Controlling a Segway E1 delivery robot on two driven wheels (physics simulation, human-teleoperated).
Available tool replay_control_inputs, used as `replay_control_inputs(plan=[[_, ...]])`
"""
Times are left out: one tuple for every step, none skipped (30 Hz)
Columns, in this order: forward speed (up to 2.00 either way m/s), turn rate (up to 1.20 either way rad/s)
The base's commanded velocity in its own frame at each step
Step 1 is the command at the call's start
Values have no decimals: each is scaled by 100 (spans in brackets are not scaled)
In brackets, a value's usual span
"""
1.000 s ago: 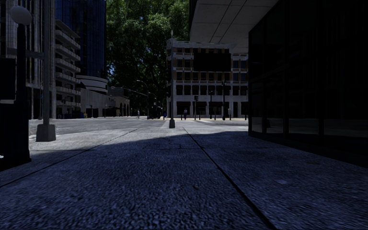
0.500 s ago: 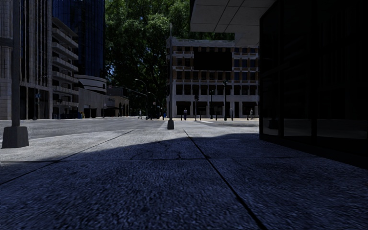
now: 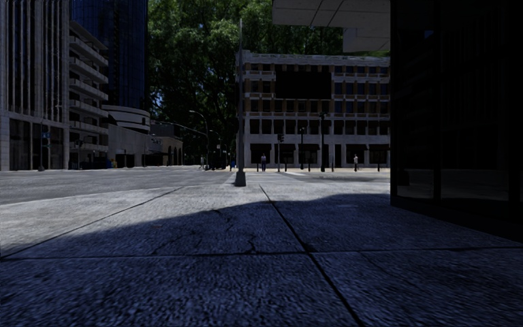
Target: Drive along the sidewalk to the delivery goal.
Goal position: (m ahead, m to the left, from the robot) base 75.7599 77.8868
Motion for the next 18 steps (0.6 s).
replay_control_inputs(plan=[[200,0],[200,0],[200,0],[200,0],[200,0],[200,-6],[200,-6],[200,-9],[200,-10],[200,-11],[200,-12],[200,-12],[200,-12],[200,0],[200,0],[200,0],[200,0],[200,0]])
